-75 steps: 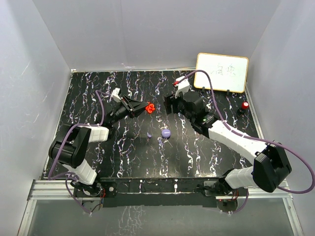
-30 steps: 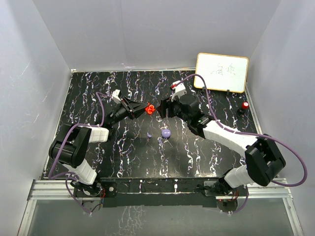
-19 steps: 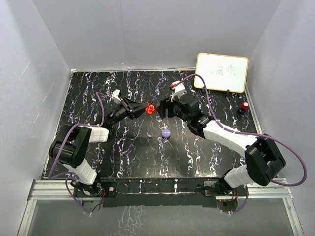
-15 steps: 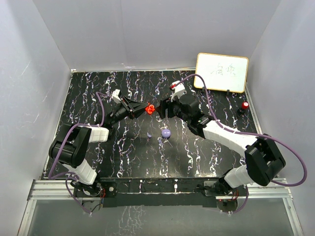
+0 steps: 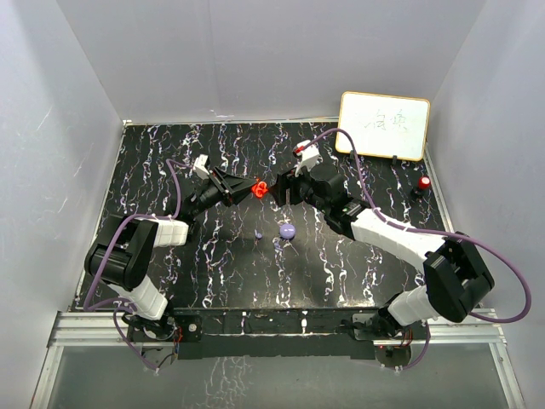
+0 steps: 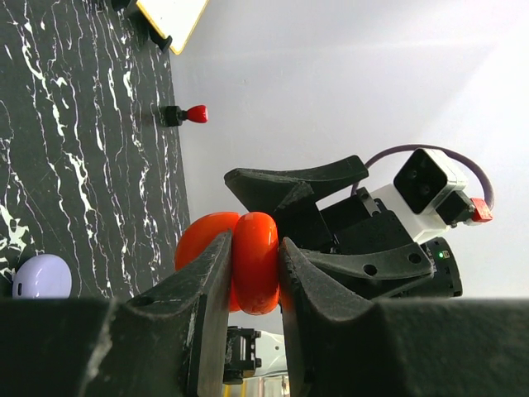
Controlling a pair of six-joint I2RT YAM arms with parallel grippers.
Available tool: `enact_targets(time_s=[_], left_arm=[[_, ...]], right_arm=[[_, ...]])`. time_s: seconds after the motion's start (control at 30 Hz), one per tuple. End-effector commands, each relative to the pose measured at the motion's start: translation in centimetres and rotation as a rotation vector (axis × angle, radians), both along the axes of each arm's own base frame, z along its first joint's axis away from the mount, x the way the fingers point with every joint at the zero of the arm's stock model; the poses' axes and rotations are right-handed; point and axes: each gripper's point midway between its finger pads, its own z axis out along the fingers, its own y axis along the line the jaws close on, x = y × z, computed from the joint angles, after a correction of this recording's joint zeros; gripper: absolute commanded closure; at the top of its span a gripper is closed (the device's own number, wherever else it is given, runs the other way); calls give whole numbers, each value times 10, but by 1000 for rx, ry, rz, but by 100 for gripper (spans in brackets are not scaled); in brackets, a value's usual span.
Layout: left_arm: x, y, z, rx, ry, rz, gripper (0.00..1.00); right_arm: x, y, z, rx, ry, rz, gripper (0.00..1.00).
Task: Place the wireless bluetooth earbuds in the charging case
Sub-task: Adjust the earbud with the charging case.
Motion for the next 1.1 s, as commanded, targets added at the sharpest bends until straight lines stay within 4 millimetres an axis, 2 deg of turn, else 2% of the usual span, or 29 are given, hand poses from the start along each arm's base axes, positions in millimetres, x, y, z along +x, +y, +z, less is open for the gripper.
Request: enact_targets(time_s=[0.0, 0.67, 0.73, 0.9, 1.07], left_arm=[[0, -1, 30, -18, -95, 1, 100], [2, -1, 28, -13, -93, 4, 100], [2, -1, 27, -11, -90, 4, 100], [1, -1, 22, -7, -80, 3, 100], [1, -2, 23, -20, -81, -6, 100]], right_arm=[[1, 11, 19, 56, -52, 21, 37], [-5, 20, 18, 53, -53, 41, 38], [-3, 16, 17, 50, -52, 17, 37], [10, -9, 11, 25, -34, -138, 36], [15, -18, -4, 11, -1, -182, 35]])
